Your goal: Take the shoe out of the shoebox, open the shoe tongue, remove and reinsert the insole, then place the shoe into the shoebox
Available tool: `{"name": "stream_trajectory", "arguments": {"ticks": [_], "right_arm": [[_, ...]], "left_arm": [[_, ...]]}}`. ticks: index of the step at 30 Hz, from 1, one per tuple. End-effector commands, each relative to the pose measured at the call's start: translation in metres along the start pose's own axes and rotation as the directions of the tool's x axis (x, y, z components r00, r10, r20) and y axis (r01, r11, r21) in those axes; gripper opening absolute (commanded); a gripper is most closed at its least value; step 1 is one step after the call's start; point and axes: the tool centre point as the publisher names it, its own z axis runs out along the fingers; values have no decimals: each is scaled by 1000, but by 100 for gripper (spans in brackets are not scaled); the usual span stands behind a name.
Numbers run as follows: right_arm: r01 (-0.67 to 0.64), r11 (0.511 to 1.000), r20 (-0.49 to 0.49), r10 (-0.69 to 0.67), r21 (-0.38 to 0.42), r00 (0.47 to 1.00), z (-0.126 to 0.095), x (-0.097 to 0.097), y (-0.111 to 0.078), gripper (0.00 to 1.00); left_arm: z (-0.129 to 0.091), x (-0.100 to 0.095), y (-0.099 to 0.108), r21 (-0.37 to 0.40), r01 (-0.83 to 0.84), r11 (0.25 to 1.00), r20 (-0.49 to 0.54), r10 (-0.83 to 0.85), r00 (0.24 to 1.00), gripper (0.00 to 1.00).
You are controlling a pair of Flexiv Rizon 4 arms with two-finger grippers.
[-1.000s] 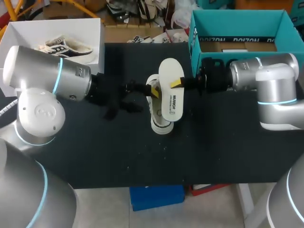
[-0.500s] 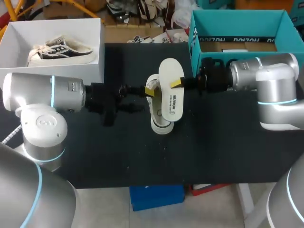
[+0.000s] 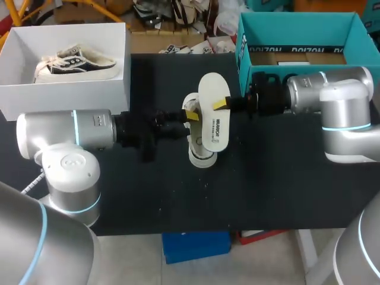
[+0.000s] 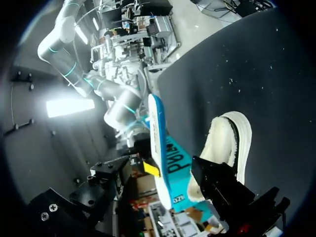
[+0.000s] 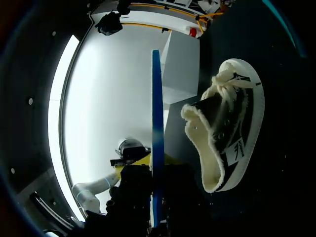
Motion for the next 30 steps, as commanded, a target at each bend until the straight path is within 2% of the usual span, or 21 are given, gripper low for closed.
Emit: {"name": "stream_trajectory", "arguments": {"ticks": [1, 5, 12, 30], "right_arm": [[-1, 1000, 2, 1, 1, 1000, 0, 0, 1, 0], [-1, 1000, 2, 1, 1, 1000, 0, 0, 1, 0], [-1, 1000, 2, 1, 1, 1000, 0, 0, 1, 0], [-1, 1000, 2, 1, 1, 1000, 0, 0, 1, 0]], "left_arm": [[17, 3, 9, -1, -3, 1000, 9, 3, 1000, 56], [27, 4, 13, 1, -6, 1000, 13, 6, 1000, 50], [42, 4, 17, 14, -12, 1000, 27, 12, 1000, 47], [59, 6, 22, 42, -12, 999, 42, 10, 999, 31]]}}
